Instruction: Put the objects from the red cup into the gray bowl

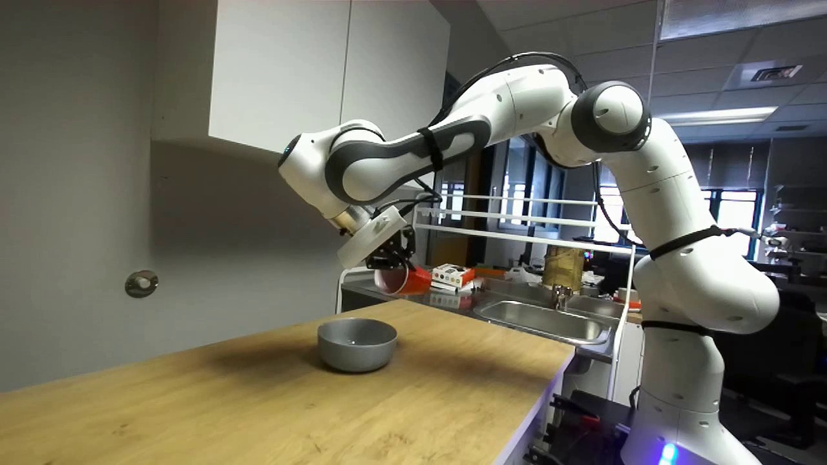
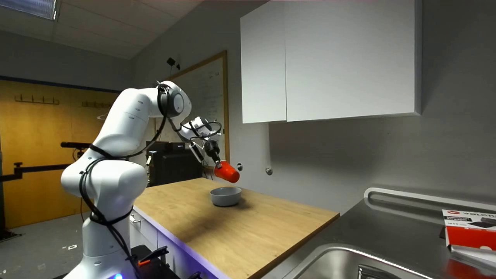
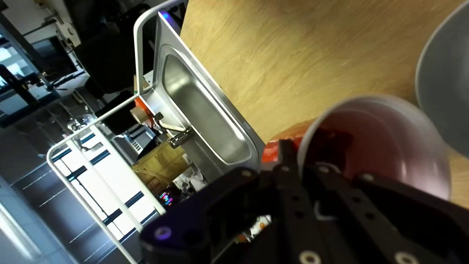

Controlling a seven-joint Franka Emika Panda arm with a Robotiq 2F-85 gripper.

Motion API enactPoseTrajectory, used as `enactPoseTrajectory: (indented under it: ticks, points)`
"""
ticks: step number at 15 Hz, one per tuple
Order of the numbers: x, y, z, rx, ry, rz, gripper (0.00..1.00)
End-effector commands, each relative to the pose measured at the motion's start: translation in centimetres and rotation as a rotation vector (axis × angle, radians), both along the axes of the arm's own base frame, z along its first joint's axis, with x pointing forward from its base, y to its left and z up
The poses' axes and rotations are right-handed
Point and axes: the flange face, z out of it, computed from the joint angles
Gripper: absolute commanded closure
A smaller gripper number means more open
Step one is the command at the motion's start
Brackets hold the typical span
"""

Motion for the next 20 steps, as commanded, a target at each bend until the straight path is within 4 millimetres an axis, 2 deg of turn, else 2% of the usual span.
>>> enactPoseTrajectory:
  ticks: [1, 4, 7, 10, 14, 16, 20]
  points:
    - [3.5, -1.3, 0.1, -0.044, -0.037, -0.017, 0.99]
    - [5.0, -2.1, -0.7, -0.064, -0.049, -0.027, 0.99]
    - [5.6, -2.0, -2.0, -0.089, -0.044, -0.022, 0.99]
    - [5.4, -1.1, -4.5, -0.129, -0.025, -0.002, 0.99]
    - [4.2, 1.0, -7.6, -0.223, -0.003, 0.056, 0.99]
    - [3.9, 1.5, -8.4, -0.292, -0.019, 0.094, 0.99]
    - [3.7, 2.5, -8.8, -0.417, -0.079, 0.160, 0.99]
